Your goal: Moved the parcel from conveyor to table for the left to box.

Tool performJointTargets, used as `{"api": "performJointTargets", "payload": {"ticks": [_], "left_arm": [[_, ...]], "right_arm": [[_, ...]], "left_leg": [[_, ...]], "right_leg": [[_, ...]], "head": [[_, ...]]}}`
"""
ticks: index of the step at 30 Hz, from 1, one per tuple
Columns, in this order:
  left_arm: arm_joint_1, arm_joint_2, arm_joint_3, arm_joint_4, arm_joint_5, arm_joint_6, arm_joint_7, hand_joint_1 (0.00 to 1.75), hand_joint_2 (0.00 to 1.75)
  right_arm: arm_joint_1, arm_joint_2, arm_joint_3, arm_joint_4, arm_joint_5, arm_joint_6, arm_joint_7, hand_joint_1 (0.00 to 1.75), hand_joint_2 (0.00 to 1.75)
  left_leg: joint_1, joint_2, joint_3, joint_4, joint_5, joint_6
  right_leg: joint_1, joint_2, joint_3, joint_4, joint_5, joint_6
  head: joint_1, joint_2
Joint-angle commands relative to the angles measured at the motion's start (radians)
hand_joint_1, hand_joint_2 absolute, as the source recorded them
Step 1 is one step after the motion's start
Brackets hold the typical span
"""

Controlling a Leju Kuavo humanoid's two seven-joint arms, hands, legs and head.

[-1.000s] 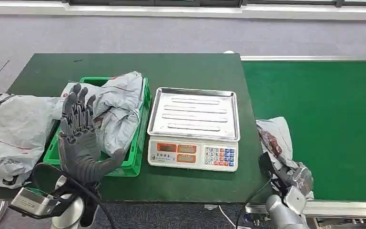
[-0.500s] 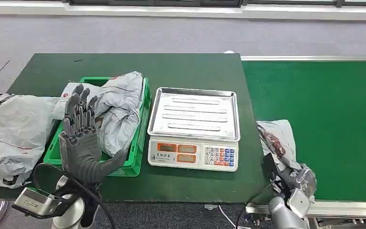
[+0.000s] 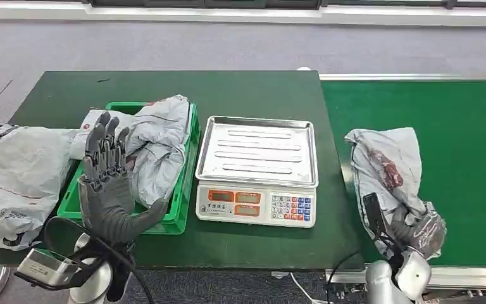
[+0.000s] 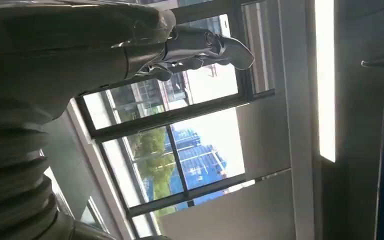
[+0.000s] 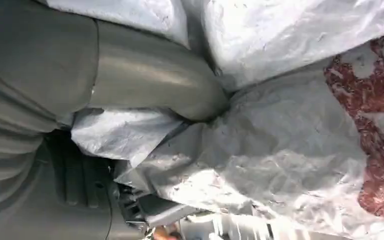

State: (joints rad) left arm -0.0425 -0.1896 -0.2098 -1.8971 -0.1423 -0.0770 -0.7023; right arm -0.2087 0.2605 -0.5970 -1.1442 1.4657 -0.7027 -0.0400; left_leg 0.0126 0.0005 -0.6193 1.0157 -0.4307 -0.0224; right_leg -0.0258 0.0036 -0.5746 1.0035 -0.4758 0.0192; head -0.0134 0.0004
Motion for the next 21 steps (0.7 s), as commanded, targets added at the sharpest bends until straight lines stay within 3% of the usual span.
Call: {"api": "performJointTargets", "payload": {"ticks": [1,6,17,21], "left_arm": [[-0.037,0.033,-0.018,0.052,0.006,-0.014,0.004,0.0,1.75],[-0.037,0.036,-0.018,0.052,0.01,-0.016,0.004,0.0,1.75],[-0.037,0.045,-0.026,0.057,0.007,-0.004,0.004,0.0,1.75],[-0.033,0.05,-0.035,0.042,0.003,0.005,0.004,0.0,1.75]], "right_arm": [[0.129,0.089,0.07,-0.403,-0.043,0.005,0.003,1.75,1.75],[0.176,0.089,0.143,-0.549,-0.063,0.005,-0.006,1.75,1.75],[0.17,0.089,0.173,-0.61,-0.086,0.005,-0.042,1.75,1.75],[0.156,0.089,0.199,-0.63,-0.125,0.005,-0.1,1.75,1.75]], "left_leg": [[0.0,-0.003,0.003,-0.002,-0.001,0.001],[0.0,0.0,0.002,-0.001,-0.001,0.001],[0.0,0.001,0.004,-0.002,-0.002,0.001],[0.0,0.0,0.003,-0.002,-0.002,0.001]], "right_leg": [[0.001,-0.004,0.004,-0.001,-0.002,-0.003],[0.0,-0.001,0.003,0.0,-0.001,-0.002],[0.0,0.0,0.004,-0.002,-0.001,-0.002],[0.0,0.0,0.003,-0.001,-0.001,-0.002]], "head": [[0.0,0.0],[0.0,0.0],[0.0,0.0],[0.0,0.0]]}}
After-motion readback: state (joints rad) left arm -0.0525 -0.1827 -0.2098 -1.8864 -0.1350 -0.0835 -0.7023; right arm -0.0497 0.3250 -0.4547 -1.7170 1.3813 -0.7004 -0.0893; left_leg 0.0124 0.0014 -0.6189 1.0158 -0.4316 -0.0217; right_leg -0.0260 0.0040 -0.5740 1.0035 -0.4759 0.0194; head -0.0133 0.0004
